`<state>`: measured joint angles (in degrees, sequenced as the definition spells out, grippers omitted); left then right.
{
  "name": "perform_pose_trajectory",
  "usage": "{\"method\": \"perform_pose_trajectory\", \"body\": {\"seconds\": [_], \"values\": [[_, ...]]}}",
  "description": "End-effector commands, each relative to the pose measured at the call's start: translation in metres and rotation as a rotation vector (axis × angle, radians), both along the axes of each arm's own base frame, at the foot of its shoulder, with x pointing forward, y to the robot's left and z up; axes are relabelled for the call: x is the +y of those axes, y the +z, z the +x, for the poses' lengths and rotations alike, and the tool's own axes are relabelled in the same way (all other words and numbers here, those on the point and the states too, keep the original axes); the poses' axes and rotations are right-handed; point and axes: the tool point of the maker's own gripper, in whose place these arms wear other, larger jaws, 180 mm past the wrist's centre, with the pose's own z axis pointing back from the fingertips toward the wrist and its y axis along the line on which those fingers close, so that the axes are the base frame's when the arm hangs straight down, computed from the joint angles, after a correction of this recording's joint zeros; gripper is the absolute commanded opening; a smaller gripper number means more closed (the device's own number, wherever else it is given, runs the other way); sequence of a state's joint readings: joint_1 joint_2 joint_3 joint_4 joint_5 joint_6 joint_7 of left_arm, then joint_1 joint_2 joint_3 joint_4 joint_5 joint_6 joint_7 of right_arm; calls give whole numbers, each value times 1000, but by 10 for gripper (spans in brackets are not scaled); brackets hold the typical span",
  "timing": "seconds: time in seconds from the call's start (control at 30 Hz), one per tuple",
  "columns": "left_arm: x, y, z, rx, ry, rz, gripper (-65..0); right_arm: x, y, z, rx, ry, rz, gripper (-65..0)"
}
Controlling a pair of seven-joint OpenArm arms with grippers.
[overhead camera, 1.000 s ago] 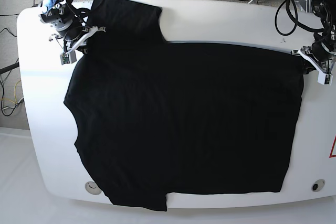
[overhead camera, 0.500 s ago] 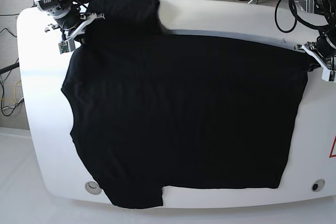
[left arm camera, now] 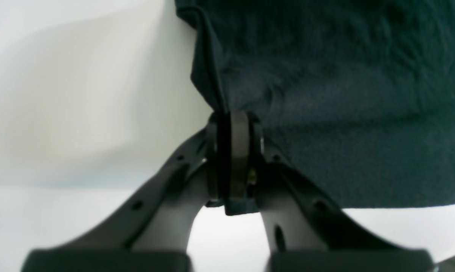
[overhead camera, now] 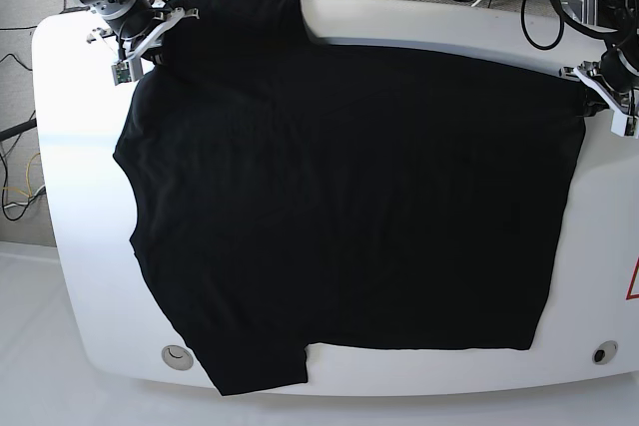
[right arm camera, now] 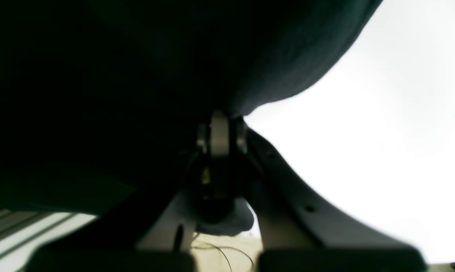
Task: Fold the T-shirt properly
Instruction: 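Pull the gripped shirt edge with both grippers toward the robot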
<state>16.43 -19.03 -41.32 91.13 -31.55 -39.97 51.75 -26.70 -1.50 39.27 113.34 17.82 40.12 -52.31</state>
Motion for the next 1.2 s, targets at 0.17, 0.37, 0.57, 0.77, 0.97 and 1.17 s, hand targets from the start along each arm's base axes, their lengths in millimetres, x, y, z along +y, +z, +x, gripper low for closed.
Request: {"method": "perform_pose_trajectory", "body": {"seconds": [0.17,0.37,0.57,0.77,0.97,1.17], "values": [[3,13,8,-47,-3,15,-647,-19,43,25,-225,-119,103,-650],[2,23,22,-95,-3,1,-647,-25,56,43,-271,-107,98,-650],[-1,35,35,-148,-7,-24,-647,-26,60,53,-279,-100,97,-650],[0,47,50,-191,-7,-19,-647,-25,68,66,-316,-95,98,-650],[0,61,65,-240,-8,-19,-647,-25,78,80,-359,-93,100,-650],[0,73,79,-283,-6,-21,-647,-24,88,95,-403,-88,107,-650]]}}
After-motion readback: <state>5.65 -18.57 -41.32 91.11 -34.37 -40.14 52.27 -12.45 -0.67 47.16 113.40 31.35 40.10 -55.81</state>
